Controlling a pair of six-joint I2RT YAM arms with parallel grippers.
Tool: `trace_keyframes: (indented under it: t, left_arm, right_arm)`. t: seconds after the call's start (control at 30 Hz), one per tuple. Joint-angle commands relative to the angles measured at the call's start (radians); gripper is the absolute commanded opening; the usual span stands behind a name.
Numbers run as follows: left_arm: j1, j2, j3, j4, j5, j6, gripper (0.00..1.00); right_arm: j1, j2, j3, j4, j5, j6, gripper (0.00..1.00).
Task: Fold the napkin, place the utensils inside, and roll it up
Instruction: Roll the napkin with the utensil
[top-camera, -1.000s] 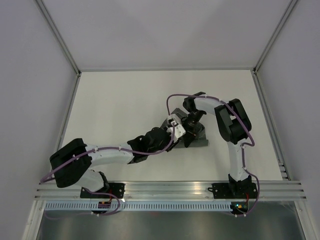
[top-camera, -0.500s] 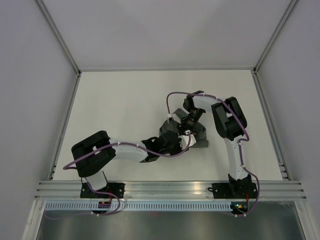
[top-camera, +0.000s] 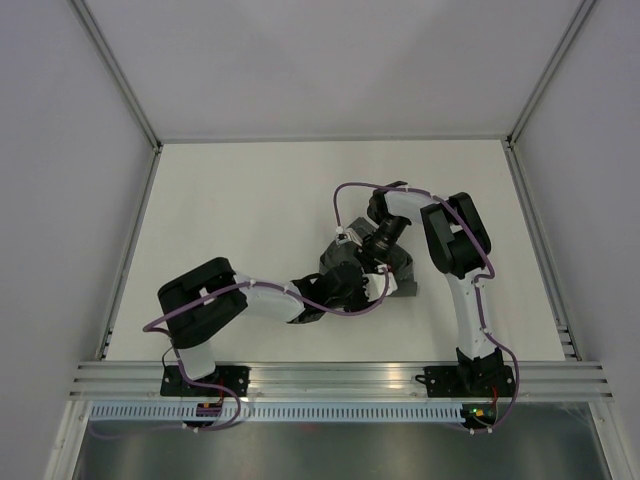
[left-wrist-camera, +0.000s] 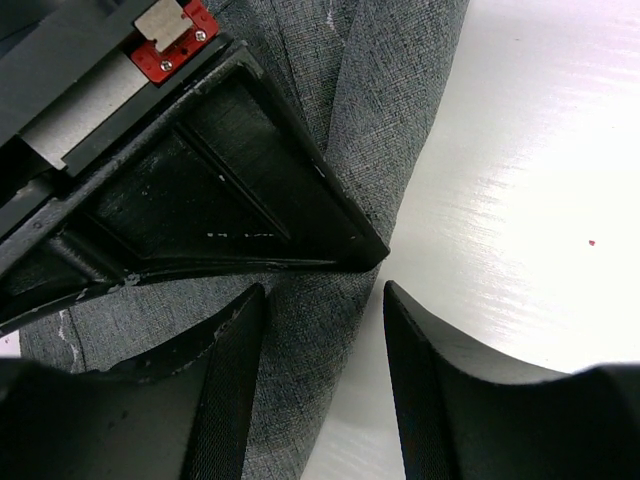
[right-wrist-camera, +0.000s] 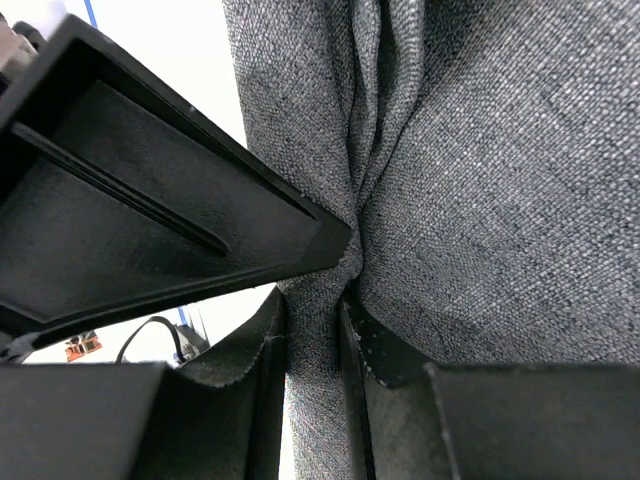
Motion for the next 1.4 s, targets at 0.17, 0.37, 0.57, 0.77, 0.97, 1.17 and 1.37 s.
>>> trace_keyframes:
  t: [0.17, 0.37, 0.57, 0.77, 0.97, 1.17, 1.37]
  left_arm:
    - [-0.013, 0.064, 0.029, -0.010, 0.048, 0.007, 0.44]
    - [-0.014, 0.082, 0.021, -0.020, 0.100, -0.023, 0.15]
    - [-0.009, 0.110, 0.038, -0.062, 0.171, -0.051, 0.02]
    - [0.032, 0.119, 0.035, -0.057, 0.272, -0.115, 0.02]
    - [0.066, 0.119, 0.032, -0.056, 0.353, -0.155, 0.02]
    - [0.133, 0.128, 0.032, -0.054, 0.477, -0.215, 0.02]
    - [0.219, 0.168, 0.050, -0.068, 0.609, -0.279, 0.02]
  right_arm:
    - [-0.013, 0.077, 0.002, 0.123, 0.126, -0.051, 0.23]
    - [-0.017, 0.069, 0.005, 0.106, 0.112, -0.062, 0.36]
    - [-0.025, 0.019, 0.005, 0.101, 0.081, -0.064, 0.56]
    - [-0.058, -0.063, 0.021, 0.112, 0.032, -0.035, 0.64]
    - [-0.118, -0.147, 0.060, 0.150, -0.038, 0.039, 0.66]
    - [-0.193, -0.256, 0.028, 0.213, -0.107, 0.071, 0.67]
    - [-0.273, -0.426, -0.143, 0.341, -0.120, 0.074, 0.67]
